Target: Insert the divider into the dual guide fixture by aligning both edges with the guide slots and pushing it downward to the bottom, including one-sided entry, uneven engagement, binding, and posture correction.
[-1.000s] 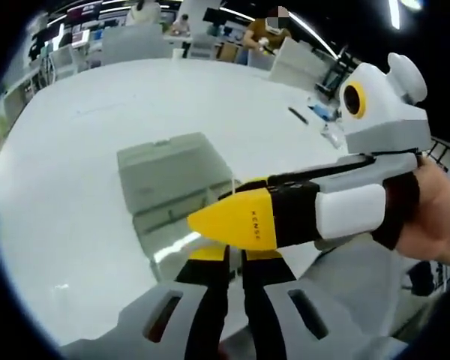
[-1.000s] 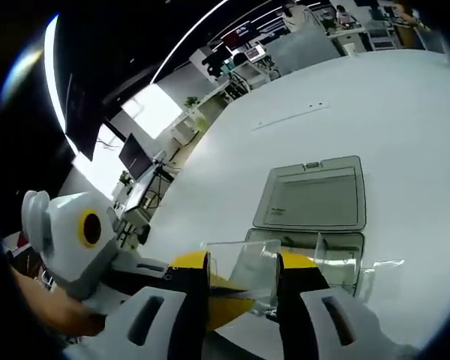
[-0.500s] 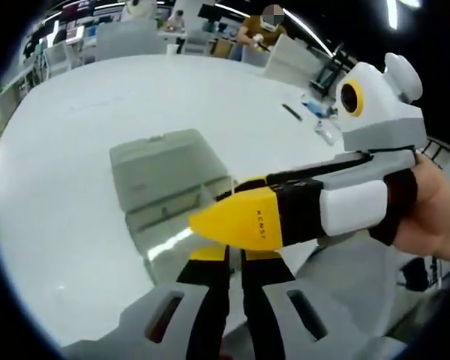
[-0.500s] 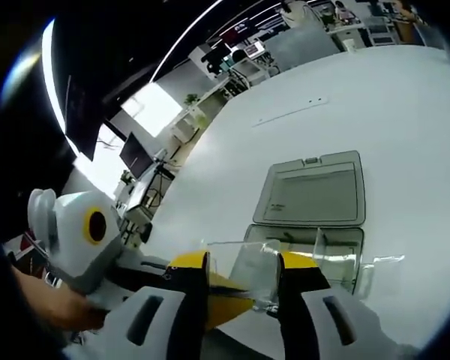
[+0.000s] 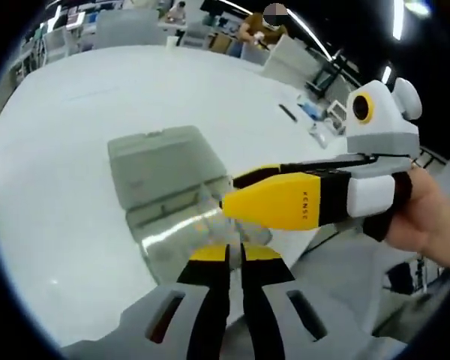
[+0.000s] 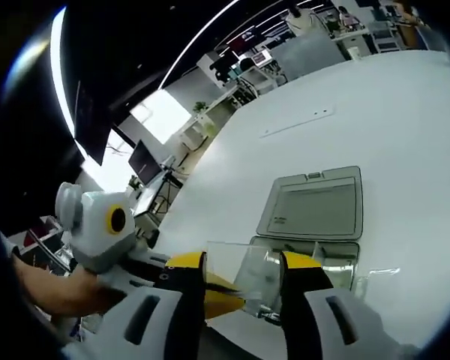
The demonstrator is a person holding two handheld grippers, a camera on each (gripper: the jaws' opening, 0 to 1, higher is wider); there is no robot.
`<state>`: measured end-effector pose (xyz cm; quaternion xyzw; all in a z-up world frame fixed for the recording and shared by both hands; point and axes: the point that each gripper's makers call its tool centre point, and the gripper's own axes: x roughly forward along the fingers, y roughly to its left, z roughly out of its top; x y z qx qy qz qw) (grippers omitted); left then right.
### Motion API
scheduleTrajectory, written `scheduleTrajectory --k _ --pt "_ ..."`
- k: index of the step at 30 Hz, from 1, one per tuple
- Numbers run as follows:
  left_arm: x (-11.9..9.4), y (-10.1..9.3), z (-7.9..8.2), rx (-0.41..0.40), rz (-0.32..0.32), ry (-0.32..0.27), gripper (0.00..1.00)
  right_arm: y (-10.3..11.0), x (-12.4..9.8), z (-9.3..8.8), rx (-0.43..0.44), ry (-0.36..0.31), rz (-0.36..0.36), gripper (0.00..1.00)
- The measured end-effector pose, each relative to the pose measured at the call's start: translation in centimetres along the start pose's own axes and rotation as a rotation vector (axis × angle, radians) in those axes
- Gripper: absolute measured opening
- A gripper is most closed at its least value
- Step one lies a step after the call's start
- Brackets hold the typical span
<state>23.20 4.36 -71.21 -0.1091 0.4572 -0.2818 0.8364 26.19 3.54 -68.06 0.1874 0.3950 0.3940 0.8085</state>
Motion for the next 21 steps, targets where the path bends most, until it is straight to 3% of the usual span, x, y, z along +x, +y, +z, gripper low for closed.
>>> scheduleTrajectory --k 3,11,21 --pt "-0.4 0.5 0.1 -0.018 -0.003 0.007 0.02 0.0 -0.5 0.4 -0.017 -0.025 -0.004 0.29" --pt "-1.1 1.3 0.2 -0.052 -0.012 0.038 0.02 -0.2 -1.8 0.9 -0.05 -0.081 0.013 0.29" --pt "-1.4 1.8 -0.2 -0.078 -0.03 0.14 0.02 0.1 -3.0 -1.0 -0.118 -0.093 0.032 0.27"
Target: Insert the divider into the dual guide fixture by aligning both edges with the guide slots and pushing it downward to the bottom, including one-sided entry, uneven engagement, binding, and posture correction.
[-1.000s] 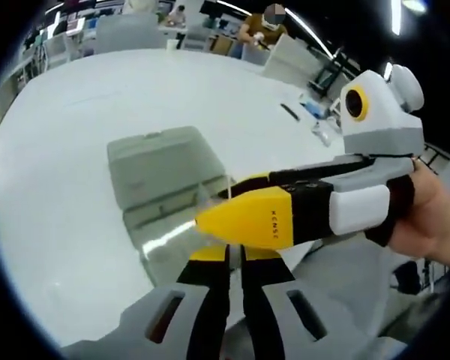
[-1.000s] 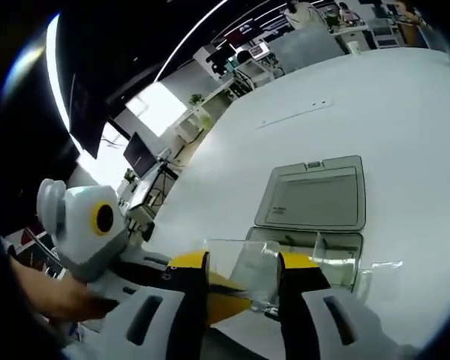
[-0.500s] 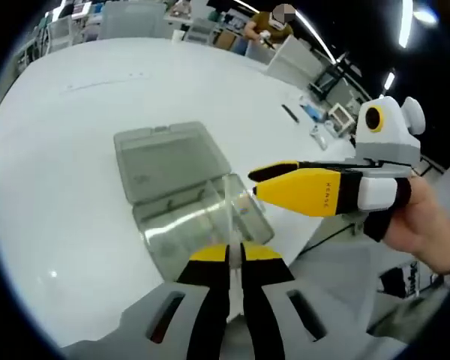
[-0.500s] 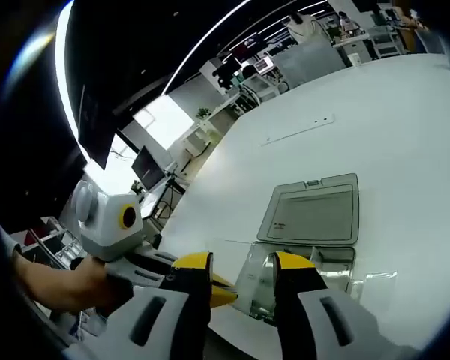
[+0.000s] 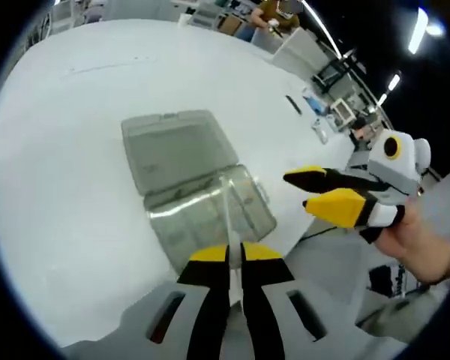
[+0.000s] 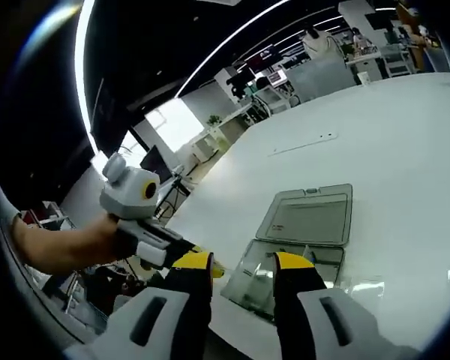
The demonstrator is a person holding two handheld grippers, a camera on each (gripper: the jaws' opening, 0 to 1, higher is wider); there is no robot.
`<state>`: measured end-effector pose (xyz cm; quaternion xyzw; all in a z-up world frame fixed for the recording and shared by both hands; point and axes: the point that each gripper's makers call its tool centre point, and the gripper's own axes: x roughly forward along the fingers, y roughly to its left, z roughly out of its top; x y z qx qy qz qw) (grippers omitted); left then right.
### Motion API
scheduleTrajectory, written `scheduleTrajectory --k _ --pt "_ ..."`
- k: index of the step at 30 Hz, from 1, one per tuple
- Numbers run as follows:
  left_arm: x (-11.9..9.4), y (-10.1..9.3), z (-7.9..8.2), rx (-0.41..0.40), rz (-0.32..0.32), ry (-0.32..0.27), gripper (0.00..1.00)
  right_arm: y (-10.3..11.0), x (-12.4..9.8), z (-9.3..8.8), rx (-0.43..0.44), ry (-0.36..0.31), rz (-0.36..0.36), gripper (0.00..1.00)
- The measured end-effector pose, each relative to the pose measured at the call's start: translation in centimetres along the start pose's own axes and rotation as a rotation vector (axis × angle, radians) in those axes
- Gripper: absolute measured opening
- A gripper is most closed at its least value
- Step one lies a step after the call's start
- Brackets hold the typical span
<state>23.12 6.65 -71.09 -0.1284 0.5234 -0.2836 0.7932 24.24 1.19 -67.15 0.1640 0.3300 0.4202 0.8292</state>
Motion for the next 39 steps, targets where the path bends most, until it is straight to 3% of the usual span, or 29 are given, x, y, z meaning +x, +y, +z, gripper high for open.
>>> scheduleTrajectory --k 9,17,25,39 --pt "0.1 1.2 0.0 -0.083 0.024 0.092 0.02 1.1 -0.7 -1.2 -0.074 0.001 0.022 0.27" --pt "0.7 1.6 0.4 -0.159 0.032 0.12 0.02 2.1 -1.0 -2.2 -0.133 0.006 0.047 0.27" --pt "1.5 2.2 0.3 -0.249 0.044 0.185 0.02 2.6 -1.2 -2.7 -0.185 0.015 0.062 0.27" --pt "2.4 3.1 -0.2 -0.272 0.095 0.246 0.02 3.5 -1.1 -4.2 -0.336 0.052 0.096 0.36"
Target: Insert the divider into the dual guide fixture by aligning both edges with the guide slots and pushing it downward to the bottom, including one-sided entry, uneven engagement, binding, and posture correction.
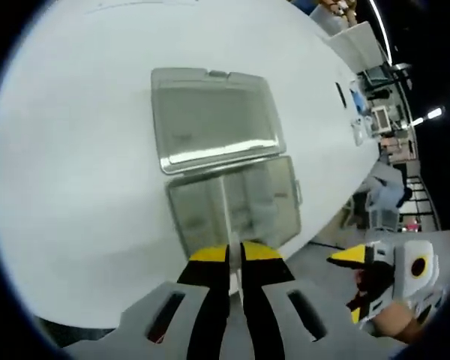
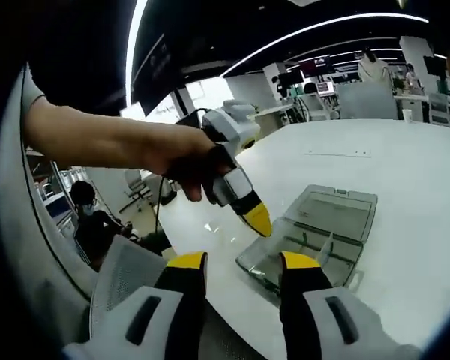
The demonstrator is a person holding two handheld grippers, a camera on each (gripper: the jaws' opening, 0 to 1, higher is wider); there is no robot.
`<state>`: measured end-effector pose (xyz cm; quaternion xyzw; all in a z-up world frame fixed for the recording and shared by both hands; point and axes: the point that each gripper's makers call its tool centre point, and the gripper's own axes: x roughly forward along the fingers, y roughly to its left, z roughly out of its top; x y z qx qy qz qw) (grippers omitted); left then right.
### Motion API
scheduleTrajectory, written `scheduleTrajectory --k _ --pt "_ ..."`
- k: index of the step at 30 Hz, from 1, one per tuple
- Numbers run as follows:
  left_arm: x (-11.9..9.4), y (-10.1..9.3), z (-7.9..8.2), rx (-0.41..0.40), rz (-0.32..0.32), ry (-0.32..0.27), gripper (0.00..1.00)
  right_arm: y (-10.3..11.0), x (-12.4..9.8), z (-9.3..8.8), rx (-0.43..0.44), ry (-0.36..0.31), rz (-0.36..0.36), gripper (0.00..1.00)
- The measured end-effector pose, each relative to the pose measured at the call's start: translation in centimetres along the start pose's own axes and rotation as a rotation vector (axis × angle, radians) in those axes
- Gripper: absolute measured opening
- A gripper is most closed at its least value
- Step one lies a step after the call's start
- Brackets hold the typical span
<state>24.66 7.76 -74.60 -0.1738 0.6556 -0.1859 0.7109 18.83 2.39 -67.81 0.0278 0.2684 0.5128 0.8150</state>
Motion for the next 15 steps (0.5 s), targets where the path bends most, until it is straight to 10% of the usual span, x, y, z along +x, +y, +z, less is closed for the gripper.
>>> scheduleTrajectory --k 15 --pt "1.1 0.2 -0.6 -0.018 0.036 0.047 0.02 -0.7 0.5 -2.0 -0.148 0.082 -0.057 0.45"
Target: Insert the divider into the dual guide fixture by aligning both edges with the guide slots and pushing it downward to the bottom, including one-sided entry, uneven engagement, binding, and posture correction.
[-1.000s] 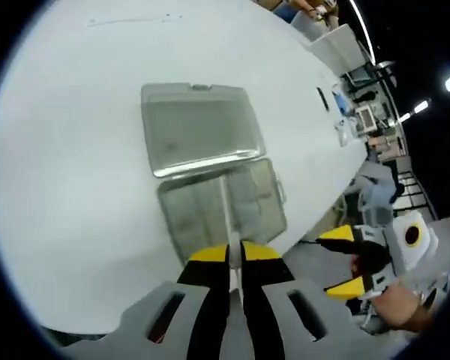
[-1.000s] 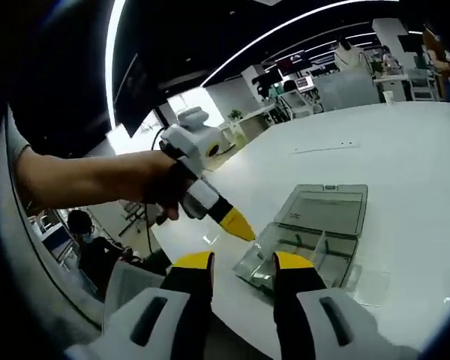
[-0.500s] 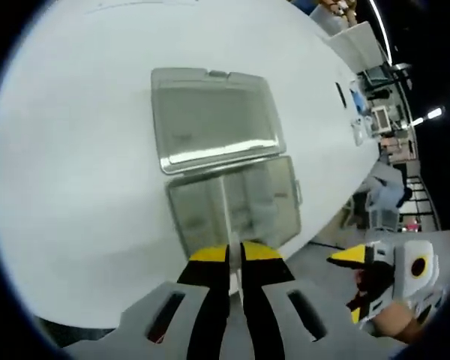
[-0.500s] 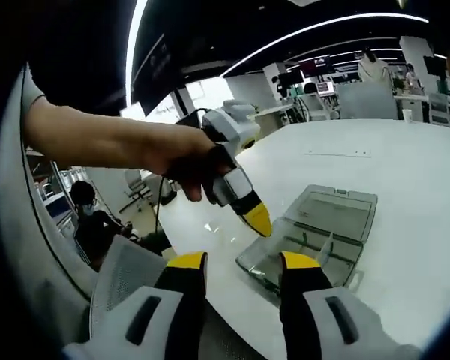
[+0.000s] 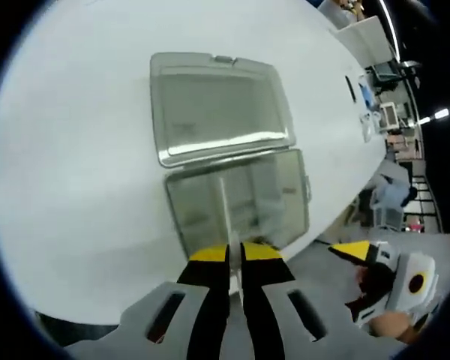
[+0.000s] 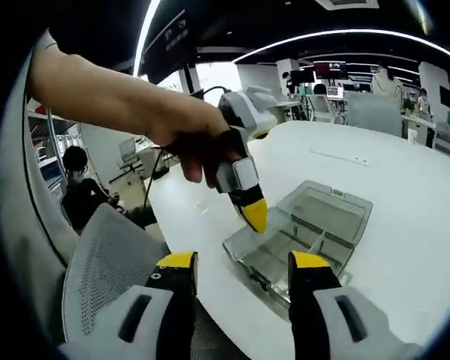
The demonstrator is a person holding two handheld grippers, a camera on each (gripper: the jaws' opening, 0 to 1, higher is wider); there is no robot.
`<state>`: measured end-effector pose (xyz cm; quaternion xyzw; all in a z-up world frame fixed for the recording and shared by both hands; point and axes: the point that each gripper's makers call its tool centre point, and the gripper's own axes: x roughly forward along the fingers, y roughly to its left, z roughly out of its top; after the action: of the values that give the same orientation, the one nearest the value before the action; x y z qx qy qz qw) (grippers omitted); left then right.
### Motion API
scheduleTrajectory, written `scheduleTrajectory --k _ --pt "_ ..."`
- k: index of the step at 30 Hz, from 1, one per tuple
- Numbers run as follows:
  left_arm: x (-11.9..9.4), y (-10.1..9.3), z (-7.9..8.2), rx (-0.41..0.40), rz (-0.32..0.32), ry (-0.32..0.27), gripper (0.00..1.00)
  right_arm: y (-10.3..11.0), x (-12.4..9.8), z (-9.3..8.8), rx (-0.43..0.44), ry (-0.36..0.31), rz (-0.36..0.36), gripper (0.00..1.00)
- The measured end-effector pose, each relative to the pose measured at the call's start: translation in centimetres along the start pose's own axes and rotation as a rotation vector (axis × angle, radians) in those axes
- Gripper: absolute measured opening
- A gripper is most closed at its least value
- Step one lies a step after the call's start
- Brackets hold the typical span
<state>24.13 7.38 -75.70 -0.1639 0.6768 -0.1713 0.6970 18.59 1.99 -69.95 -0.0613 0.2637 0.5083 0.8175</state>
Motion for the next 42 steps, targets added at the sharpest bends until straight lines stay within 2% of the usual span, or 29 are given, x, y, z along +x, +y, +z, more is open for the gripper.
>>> scheduleTrajectory --k 10,42 --pt "0.5 -0.2 0.4 -0.019 0.013 0.0 0.02 0.4 -0.2 -0.9 -0.036 0.02 0.003 0.48" --pt "1.4 0.6 1.1 -0.046 0.06 0.01 0.02 -0.2 -0.5 -1.0 -0.013 0.012 0.013 0.49"
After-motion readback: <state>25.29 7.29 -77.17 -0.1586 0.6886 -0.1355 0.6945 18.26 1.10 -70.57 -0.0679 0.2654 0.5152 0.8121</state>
